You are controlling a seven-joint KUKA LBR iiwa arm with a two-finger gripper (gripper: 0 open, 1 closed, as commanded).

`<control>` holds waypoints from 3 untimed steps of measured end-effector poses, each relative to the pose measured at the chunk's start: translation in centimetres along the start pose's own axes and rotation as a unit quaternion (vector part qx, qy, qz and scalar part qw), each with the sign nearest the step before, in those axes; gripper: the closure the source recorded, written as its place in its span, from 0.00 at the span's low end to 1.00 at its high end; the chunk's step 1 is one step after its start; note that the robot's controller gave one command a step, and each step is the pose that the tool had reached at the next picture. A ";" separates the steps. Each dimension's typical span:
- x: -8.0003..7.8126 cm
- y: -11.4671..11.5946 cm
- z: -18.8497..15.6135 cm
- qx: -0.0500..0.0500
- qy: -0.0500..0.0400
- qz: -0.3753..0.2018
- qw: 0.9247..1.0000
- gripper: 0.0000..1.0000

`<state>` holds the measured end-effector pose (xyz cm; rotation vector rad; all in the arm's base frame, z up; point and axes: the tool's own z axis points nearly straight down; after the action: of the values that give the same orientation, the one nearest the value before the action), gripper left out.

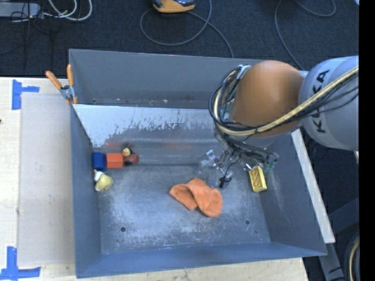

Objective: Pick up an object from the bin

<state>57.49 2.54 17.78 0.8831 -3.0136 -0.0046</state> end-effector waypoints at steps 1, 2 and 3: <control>0.4 -0.3 -2.7 -0.003 0.005 0.008 1.000 0.00; 0.4 -0.3 -2.7 -0.004 0.005 0.008 1.000 0.00; 0.8 -0.5 0.3 -0.002 0.003 -0.018 1.000 0.00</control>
Offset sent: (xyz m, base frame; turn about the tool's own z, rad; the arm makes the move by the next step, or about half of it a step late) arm 0.0000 0.0000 0.0000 0.0000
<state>57.12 1.66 17.53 0.9354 -2.9903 -0.0088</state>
